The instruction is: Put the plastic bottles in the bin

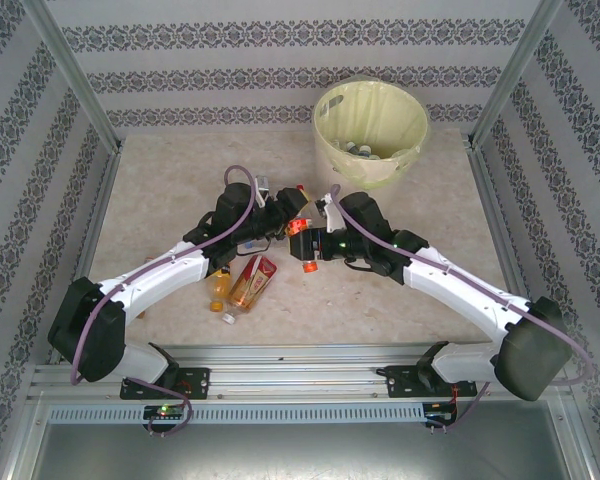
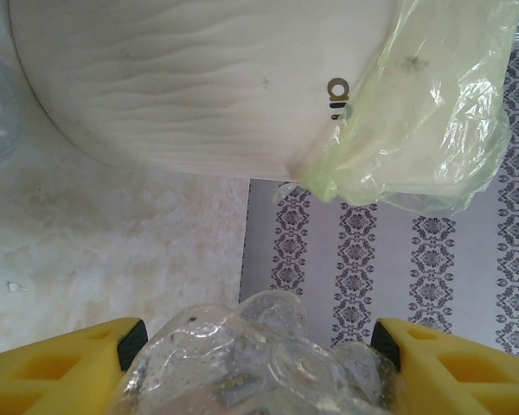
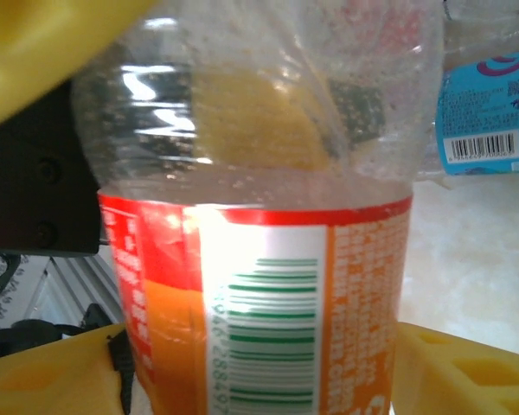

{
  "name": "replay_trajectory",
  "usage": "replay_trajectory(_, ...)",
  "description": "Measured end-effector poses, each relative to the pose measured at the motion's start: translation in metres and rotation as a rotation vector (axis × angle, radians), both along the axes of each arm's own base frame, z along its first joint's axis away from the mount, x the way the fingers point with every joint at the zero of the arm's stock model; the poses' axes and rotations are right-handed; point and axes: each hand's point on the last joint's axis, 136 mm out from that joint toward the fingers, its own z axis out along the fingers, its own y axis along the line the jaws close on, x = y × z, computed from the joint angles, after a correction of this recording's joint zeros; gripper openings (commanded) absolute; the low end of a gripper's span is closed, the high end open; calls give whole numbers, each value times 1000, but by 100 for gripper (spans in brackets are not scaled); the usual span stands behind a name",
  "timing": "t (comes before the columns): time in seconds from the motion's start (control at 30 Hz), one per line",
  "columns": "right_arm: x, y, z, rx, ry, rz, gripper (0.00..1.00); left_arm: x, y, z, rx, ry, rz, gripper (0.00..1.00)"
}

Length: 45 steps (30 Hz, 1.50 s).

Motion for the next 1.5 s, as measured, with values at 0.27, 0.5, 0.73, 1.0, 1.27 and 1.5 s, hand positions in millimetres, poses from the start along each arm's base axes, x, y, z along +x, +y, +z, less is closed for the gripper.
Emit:
replay_trajectory(0.27, -1, -4, 6, 7, -8, -19, 52, -1, -1, 2, 0, -8, -13, 68)
replay_trajectory(0.5, -4, -15, 19, 24, -27, -38, 50, 4, -1, 20, -31, -85, -28, 100)
replay_trajectory(0.73, 9, -51, 27, 3, -32, -126, 50, 7, 9, 56, -55, -207, -87, 100)
replay_trajectory(1.0, 26, -93, 107, 2, -158, -212, 51, -24, 17, 84, 41, -385, -228, 100)
replay_trajectory(1.27, 72, -119, 175, -39, -273, -306, 51, -43, 27, 66, 220, -419, -312, 100)
replay_trajectory(1.5, 138, -136, 179, -134, -268, -393, 51, -64, 44, 63, 336, -462, -336, 100)
